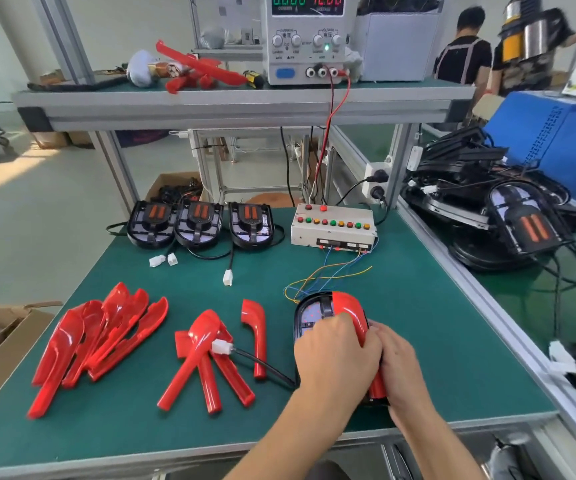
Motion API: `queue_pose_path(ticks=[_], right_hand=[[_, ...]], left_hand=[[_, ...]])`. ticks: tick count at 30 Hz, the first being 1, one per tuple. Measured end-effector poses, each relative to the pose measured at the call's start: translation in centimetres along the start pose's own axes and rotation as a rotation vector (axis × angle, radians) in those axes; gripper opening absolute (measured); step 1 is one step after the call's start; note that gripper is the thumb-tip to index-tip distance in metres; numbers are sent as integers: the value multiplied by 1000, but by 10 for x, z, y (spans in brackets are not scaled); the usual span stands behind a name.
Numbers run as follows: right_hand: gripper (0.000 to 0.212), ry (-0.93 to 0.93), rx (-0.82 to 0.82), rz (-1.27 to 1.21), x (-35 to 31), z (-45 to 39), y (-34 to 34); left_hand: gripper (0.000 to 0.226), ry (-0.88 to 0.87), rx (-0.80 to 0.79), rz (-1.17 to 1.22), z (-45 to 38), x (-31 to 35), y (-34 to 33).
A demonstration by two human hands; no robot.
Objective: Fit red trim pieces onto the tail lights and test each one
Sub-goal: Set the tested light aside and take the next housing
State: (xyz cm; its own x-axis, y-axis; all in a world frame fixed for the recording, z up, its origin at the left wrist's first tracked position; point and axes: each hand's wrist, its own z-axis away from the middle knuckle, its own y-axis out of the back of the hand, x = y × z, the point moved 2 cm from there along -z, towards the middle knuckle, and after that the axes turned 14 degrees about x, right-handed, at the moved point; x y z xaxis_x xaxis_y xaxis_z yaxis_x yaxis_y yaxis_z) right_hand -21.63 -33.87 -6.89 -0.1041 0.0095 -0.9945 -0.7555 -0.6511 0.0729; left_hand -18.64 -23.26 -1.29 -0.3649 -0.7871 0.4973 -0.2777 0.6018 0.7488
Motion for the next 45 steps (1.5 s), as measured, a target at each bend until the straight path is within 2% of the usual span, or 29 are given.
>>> queue_pose_path(ticks=[7,12,21,26,30,35,36,39,40,42,45], right_hand=[[30,15,-7,-17,-2,1,-1],[33,44,-14,-3,-2,2,-1],[40,98,-39,-40,-8,8,0],[48,33,-73,-117,-8,9,0],[43,12,-69,-92,-8,8,1],[40,23,-185,-51,-2,9,3],[48,23,-210,-51,0,9,4],[100,25,-296,-65,7,6,13],[107,50,-321,-51,8,6,15],[99,105,-346,-8,11,5,17],[64,89,-348,-23,15,2,14]], left_hand=[[33,-91,52,-45,5,-1,0],[34,-227,143,-207,13,4,8],[42,-315,185,-234,17,5,6],[45,-340,149,-241,19,4,4],[44,-313,119,-228,18,4,1],[47,-294,163,-215,16,-2,3],[47,-307,173,-222,16,-2,4],[48,-329,146,-229,12,-3,10],[48,-317,112,-226,11,-3,13],[47,-287,60,-226,11,-6,17],[43,-300,-12,-159,7,-10,23]])
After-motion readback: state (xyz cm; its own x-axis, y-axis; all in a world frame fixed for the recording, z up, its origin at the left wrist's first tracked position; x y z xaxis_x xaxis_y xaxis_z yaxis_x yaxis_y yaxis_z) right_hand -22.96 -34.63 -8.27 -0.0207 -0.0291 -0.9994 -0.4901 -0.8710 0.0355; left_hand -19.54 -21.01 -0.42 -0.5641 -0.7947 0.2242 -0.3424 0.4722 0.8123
